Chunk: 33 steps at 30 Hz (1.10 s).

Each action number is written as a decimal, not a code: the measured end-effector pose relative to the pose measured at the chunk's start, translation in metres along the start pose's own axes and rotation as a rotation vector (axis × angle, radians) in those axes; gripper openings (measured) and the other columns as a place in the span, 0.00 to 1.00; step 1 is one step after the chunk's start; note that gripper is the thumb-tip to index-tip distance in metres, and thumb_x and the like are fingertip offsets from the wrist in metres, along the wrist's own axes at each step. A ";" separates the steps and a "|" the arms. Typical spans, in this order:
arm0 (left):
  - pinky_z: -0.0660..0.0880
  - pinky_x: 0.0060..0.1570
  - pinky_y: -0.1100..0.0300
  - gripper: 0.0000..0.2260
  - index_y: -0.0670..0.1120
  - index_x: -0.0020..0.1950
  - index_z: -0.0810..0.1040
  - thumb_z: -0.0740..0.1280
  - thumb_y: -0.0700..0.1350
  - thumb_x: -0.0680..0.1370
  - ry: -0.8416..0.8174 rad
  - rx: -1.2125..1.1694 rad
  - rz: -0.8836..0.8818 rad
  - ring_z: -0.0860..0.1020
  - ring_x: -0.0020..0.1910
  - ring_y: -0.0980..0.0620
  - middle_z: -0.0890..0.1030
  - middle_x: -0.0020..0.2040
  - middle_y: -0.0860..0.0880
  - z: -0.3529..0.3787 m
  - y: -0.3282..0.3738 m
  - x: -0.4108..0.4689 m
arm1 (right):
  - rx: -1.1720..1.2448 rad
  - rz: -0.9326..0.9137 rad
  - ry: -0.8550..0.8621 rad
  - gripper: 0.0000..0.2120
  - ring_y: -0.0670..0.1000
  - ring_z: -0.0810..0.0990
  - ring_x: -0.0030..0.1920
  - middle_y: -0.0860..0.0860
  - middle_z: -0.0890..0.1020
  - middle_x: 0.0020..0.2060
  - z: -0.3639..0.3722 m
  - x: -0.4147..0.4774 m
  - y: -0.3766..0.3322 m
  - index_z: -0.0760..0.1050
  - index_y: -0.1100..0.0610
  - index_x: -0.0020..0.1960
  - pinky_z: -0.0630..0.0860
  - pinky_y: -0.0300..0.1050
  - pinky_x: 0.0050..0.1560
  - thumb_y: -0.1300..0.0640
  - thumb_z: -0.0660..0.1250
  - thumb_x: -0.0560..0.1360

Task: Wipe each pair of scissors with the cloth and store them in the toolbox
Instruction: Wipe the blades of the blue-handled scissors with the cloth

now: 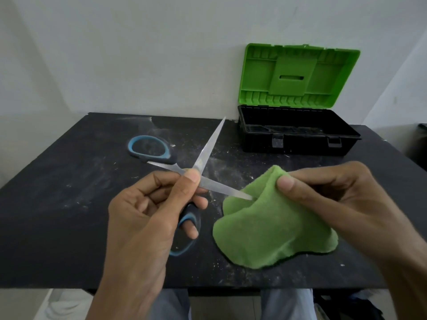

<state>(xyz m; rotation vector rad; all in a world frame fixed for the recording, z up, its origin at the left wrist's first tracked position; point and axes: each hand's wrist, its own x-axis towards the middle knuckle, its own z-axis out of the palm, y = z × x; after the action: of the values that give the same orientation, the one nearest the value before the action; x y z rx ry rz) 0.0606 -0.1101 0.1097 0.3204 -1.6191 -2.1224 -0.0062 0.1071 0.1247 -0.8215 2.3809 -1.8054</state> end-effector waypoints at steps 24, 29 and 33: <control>0.71 0.21 0.67 0.04 0.42 0.41 0.84 0.72 0.42 0.73 -0.148 0.126 0.038 0.78 0.29 0.55 0.84 0.34 0.43 -0.017 -0.008 0.031 | -0.166 -0.129 0.090 0.08 0.46 0.90 0.42 0.45 0.91 0.43 -0.007 0.037 0.011 0.88 0.51 0.50 0.85 0.38 0.42 0.54 0.70 0.77; 0.71 0.22 0.69 0.04 0.42 0.42 0.85 0.72 0.42 0.73 -0.206 0.253 0.167 0.77 0.26 0.59 0.84 0.34 0.46 -0.022 0.005 0.034 | -0.171 -0.143 0.132 0.08 0.45 0.90 0.47 0.42 0.90 0.46 -0.018 0.050 0.013 0.87 0.50 0.53 0.84 0.36 0.47 0.53 0.71 0.77; 0.71 0.23 0.68 0.04 0.48 0.44 0.86 0.73 0.46 0.72 -0.257 0.394 0.214 0.78 0.26 0.58 0.84 0.33 0.48 -0.022 0.009 0.037 | -0.170 -0.158 0.127 0.08 0.43 0.89 0.47 0.41 0.90 0.47 -0.024 0.055 0.013 0.87 0.50 0.53 0.83 0.34 0.47 0.54 0.70 0.77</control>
<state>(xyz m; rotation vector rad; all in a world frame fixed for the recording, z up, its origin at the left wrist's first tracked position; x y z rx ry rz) 0.0401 -0.1489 0.1153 -0.0105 -2.1170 -1.7326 -0.0662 0.1068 0.1357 -0.9646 2.6498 -1.7781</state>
